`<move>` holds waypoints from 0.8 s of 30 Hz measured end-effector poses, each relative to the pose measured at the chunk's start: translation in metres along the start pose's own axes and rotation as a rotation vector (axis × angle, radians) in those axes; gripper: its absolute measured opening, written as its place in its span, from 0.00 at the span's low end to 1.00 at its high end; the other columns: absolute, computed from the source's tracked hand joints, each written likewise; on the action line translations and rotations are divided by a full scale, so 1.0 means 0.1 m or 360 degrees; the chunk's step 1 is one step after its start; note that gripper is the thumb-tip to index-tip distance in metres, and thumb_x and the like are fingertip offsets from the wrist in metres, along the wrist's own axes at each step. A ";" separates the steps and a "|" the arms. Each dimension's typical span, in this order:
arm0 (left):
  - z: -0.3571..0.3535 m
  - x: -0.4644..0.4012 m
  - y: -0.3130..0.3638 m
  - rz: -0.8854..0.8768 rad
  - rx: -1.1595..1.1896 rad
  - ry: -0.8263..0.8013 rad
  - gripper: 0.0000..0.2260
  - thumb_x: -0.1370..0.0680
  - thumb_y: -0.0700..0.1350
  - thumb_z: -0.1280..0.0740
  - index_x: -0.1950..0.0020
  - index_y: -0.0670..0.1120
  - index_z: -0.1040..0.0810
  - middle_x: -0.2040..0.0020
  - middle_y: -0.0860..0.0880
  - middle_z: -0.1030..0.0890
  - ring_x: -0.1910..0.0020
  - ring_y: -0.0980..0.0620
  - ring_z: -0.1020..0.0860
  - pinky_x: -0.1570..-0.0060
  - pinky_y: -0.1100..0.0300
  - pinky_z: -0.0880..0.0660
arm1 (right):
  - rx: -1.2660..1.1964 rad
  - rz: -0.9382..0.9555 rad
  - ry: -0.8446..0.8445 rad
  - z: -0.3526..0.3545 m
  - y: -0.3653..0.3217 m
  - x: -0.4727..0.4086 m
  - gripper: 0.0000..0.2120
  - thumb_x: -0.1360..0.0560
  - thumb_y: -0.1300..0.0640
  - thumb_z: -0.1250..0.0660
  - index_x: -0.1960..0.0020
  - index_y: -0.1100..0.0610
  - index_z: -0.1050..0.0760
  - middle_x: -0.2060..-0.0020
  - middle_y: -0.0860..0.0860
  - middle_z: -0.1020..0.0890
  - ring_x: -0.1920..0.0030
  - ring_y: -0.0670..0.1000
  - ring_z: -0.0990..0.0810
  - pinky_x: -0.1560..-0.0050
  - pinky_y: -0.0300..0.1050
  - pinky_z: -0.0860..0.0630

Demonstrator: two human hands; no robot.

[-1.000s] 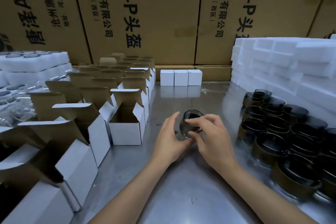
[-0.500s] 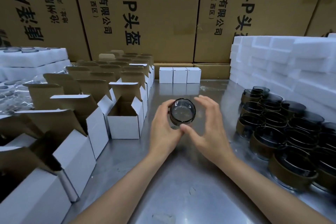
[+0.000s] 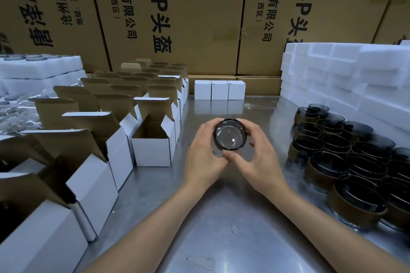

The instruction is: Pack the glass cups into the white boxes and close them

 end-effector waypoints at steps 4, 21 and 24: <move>-0.10 0.04 -0.10 0.0280 0.0120 -0.0165 0.29 0.39 0.61 0.26 0.40 0.58 0.26 0.53 0.62 0.19 0.55 0.64 0.21 0.55 0.70 0.25 | -0.0274 -0.0287 -0.0059 0.01 0.16 0.01 0.24 0.32 0.38 0.34 0.36 0.39 0.31 0.46 0.38 0.23 0.42 0.38 0.25 0.45 0.33 0.28; -0.32 0.10 -0.33 0.0791 0.0572 -0.0546 0.36 0.30 0.73 0.47 0.47 0.43 0.22 0.77 0.45 0.24 0.77 0.53 0.27 0.72 0.66 0.31 | -0.0682 -0.0725 -0.0105 -0.18 0.44 0.07 0.18 0.34 0.27 0.38 0.52 0.37 0.29 0.63 0.41 0.21 0.68 0.43 0.23 0.58 0.47 0.24; -0.33 0.08 -0.34 0.0758 0.0576 -0.0553 0.33 0.30 0.71 0.44 0.47 0.43 0.22 0.76 0.45 0.24 0.77 0.53 0.27 0.72 0.67 0.32 | -0.0672 -0.0743 -0.0093 -0.17 0.44 0.07 0.20 0.35 0.26 0.38 0.52 0.37 0.30 0.63 0.44 0.23 0.67 0.43 0.23 0.60 0.45 0.24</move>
Point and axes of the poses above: each hand's wrist, its own x-axis away from the middle knuckle, its own z-axis out of the back of the hand, y = z × x, the point moved 9 cm from there along -x, towards the middle knuckle
